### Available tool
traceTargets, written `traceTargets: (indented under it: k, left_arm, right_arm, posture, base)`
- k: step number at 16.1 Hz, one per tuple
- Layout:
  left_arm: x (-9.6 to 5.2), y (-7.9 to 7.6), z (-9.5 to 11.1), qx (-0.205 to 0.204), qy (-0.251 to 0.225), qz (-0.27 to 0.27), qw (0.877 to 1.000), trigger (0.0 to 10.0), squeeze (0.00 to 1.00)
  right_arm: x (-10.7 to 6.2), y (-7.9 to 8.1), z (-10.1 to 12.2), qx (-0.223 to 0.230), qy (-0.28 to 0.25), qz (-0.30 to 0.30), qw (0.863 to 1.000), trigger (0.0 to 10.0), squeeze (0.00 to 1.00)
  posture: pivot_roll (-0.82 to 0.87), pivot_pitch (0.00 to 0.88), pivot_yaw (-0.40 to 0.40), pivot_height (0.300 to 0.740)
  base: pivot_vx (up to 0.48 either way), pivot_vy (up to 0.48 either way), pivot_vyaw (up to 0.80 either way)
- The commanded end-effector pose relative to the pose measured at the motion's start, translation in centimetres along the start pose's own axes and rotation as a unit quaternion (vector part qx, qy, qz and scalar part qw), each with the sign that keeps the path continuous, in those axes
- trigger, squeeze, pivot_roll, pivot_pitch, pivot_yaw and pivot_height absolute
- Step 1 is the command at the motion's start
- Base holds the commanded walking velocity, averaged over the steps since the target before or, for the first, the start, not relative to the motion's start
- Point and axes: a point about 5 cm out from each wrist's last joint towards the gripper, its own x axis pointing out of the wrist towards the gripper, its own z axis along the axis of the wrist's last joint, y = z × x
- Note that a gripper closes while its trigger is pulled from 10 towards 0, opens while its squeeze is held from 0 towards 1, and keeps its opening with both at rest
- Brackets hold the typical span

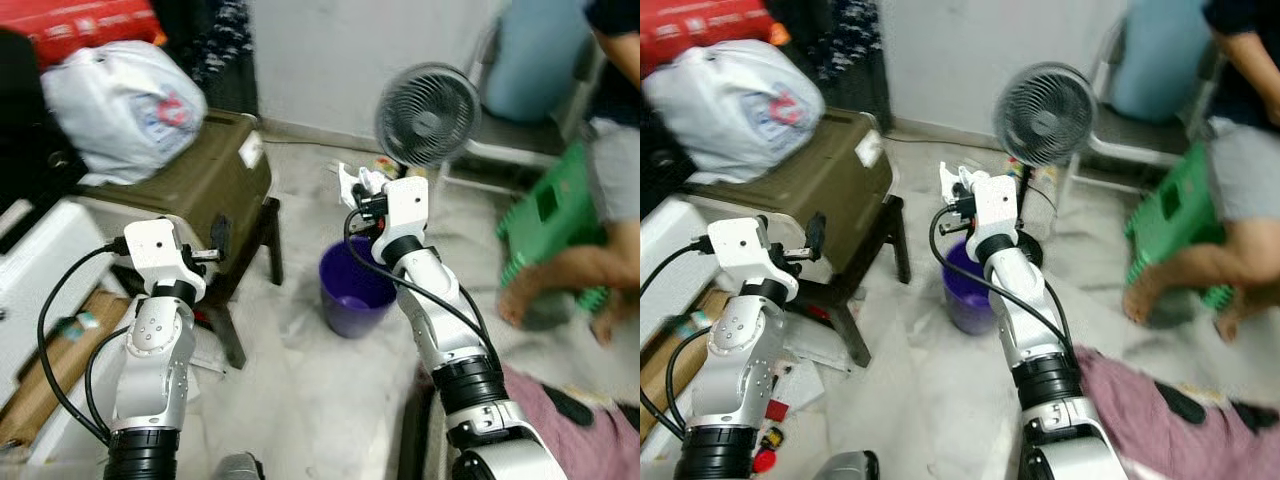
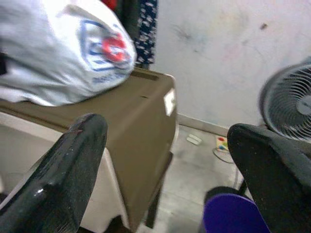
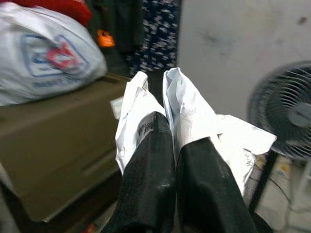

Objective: Clean up the room

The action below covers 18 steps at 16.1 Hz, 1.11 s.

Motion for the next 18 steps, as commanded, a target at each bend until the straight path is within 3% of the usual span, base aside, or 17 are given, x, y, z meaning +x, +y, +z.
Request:
traceTargets:
  k: [1, 10, 18]
  left_arm:
    - [0.02, 0.10, 0.51, 0.004, -0.010, -0.003, 1.000, 10.0, 0.00]
    - [-0.06, 0.20, 0.50, 0.005, -0.008, -0.004, 1.000, 10.0, 0.00]
    - [-0.05, 0.15, 0.46, -0.003, -0.008, 0.000, 1.000, 10.0, 0.00]
  right_arm:
    - [0.20, 0.29, 0.43, 0.005, -0.007, 0.008, 1.000, 10.0, 0.00]
    - [0.21, 0.49, 0.31, 0.006, -0.006, 0.008, 1.000, 10.0, 0.00]
    - [0.29, 0.56, 0.05, 0.025, 0.003, 0.006, 1.000, 10.0, 0.00]
  posture:
    - [-0.04, 0.000, -0.035, 0.740]
    - [-0.04, 0.000, -0.031, 0.740]
    - [-0.04, 0.000, -0.032, 0.740]
  base:
    - [0.285, 0.000, 0.44]
    - [0.278, 0.000, 0.43]
    - [0.000, 0.000, 0.00]
